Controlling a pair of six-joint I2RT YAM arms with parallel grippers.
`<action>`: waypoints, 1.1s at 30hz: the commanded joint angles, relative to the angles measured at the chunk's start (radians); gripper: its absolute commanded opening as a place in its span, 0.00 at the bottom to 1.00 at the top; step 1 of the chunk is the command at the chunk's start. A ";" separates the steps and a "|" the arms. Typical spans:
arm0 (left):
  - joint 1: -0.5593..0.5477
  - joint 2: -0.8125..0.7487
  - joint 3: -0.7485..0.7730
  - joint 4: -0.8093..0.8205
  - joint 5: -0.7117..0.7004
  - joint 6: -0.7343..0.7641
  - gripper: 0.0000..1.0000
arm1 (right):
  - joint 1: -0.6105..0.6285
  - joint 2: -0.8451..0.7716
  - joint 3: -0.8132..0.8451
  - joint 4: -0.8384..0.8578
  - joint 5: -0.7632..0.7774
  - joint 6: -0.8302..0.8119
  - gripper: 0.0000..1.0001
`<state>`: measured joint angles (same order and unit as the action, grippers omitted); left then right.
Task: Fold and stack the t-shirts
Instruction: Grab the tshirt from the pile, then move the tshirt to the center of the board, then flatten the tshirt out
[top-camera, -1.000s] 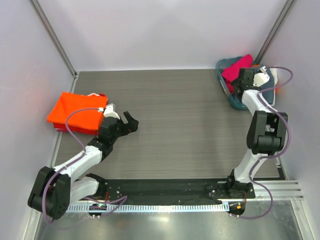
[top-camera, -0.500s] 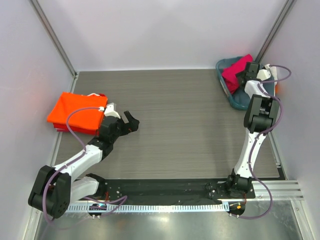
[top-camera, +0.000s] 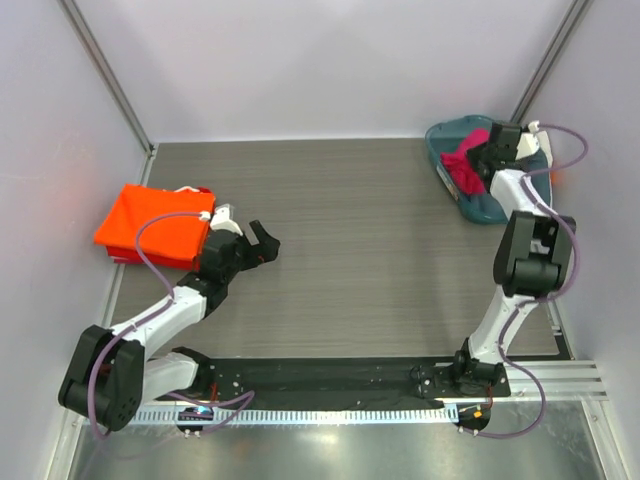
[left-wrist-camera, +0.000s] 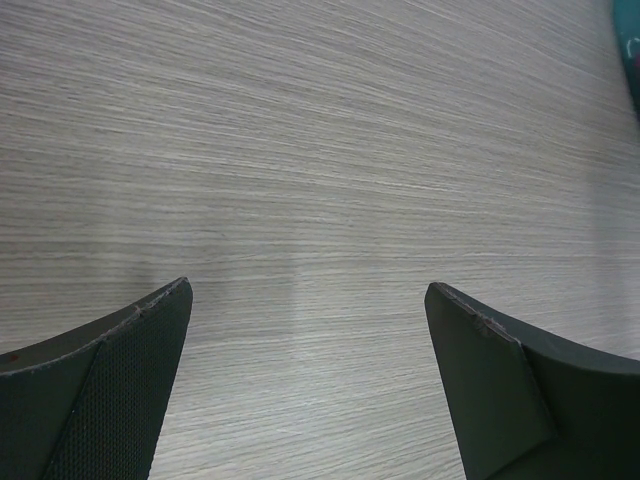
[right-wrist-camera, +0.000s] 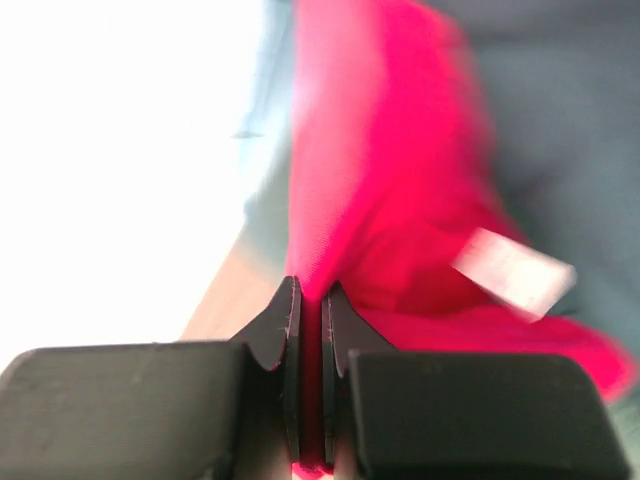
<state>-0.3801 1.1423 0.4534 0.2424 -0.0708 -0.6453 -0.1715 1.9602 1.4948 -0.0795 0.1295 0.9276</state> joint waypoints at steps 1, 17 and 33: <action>0.000 0.007 0.044 0.037 0.020 0.015 1.00 | 0.056 -0.272 0.009 0.103 -0.112 -0.126 0.01; 0.001 0.007 0.044 0.032 0.020 0.021 1.00 | 0.293 -0.968 -0.557 -0.183 -0.327 -0.229 0.97; -0.006 0.027 0.111 -0.198 -0.023 -0.013 0.98 | 0.481 -0.985 -0.826 -0.295 -0.466 -0.354 0.52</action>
<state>-0.3843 1.2320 0.5251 0.1577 -0.0353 -0.6292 0.2607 1.0142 0.6693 -0.3832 -0.3302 0.6186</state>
